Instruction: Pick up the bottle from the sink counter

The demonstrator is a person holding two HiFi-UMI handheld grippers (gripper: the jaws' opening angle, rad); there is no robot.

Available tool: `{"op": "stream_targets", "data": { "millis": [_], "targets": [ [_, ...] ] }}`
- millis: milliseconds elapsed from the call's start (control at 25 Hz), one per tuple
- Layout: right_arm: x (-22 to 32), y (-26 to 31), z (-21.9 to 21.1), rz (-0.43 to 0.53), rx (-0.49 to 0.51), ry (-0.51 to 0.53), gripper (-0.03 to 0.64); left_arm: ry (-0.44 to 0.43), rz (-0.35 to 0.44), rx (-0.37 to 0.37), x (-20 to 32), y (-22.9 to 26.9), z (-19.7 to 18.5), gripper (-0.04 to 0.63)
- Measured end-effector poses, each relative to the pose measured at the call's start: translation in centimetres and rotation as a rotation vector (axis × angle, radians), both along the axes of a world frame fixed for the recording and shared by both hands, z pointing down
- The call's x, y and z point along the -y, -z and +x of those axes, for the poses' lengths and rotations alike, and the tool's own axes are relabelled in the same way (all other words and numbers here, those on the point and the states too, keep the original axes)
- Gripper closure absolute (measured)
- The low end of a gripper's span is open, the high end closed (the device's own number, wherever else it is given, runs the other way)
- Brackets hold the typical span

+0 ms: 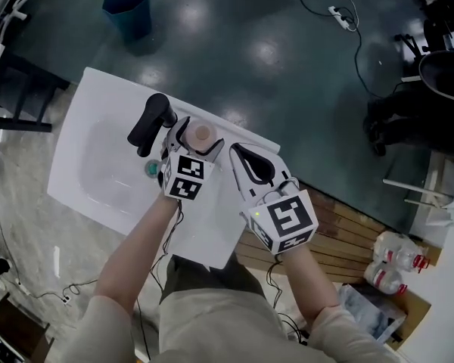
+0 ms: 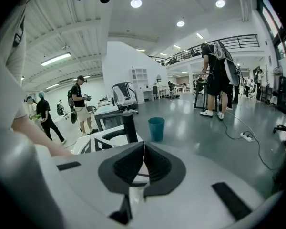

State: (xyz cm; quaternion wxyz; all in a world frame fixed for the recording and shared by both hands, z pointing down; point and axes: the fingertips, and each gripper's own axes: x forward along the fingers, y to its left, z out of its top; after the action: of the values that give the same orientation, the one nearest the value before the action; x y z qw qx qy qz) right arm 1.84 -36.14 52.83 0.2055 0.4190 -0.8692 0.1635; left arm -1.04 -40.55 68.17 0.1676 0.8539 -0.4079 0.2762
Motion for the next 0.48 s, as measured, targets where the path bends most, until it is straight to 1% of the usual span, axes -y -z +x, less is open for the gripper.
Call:
{"op": "stream_targets", "data": {
  "millis": [200,400,480],
  "targets": [
    [0.7,-0.6,-1.1,0.026,0.037,0.056,0.620,-0.007,0.019,0.048,0.1,-0.4,0.0,0.206],
    [1.7,-1.5,-2.2,0.047,0.097,0.152,0.618,-0.022,0.019,0.053,0.1,-0.5,0.0,0.206],
    [2.1,-1.8,-2.8,0.053,0.106,0.196,0.604,-0.028,0.020,0.053,0.1,-0.5,-0.1,0.206]
  ]
}}
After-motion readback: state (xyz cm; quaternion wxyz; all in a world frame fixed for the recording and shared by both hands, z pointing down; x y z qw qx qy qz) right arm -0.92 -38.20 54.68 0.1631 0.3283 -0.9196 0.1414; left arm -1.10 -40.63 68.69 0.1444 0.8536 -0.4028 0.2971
